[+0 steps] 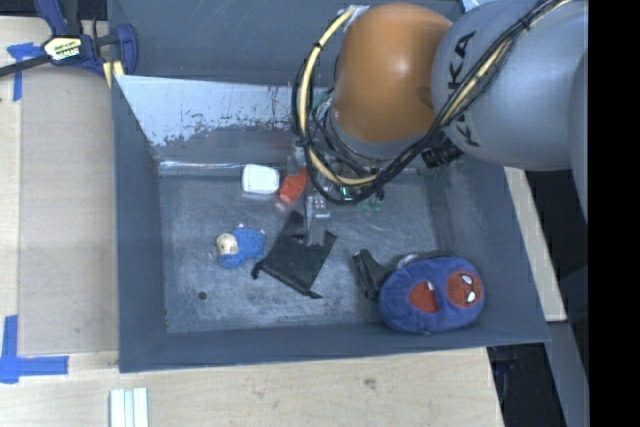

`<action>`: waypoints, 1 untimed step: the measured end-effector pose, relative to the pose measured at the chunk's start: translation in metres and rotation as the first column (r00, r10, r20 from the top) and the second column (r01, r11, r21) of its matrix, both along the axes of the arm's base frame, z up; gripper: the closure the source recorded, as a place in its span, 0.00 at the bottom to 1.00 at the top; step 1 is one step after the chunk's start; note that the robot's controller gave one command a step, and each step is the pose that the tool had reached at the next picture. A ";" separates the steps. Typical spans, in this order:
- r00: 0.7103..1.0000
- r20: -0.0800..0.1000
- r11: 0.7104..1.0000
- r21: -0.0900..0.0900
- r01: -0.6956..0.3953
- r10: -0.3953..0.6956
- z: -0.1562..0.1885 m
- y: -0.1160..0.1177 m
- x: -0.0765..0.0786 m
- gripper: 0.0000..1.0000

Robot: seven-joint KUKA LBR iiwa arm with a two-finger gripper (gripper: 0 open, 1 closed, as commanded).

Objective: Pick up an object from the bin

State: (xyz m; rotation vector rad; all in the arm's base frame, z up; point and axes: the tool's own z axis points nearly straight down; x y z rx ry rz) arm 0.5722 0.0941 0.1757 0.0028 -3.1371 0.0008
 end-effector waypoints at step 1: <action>0.951 0.003 0.951 0.001 -0.308 0.308 -0.108 0.034 0.008 0.00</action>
Offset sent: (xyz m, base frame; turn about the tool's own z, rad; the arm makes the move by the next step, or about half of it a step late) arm 0.0082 0.0344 -0.1057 -0.3132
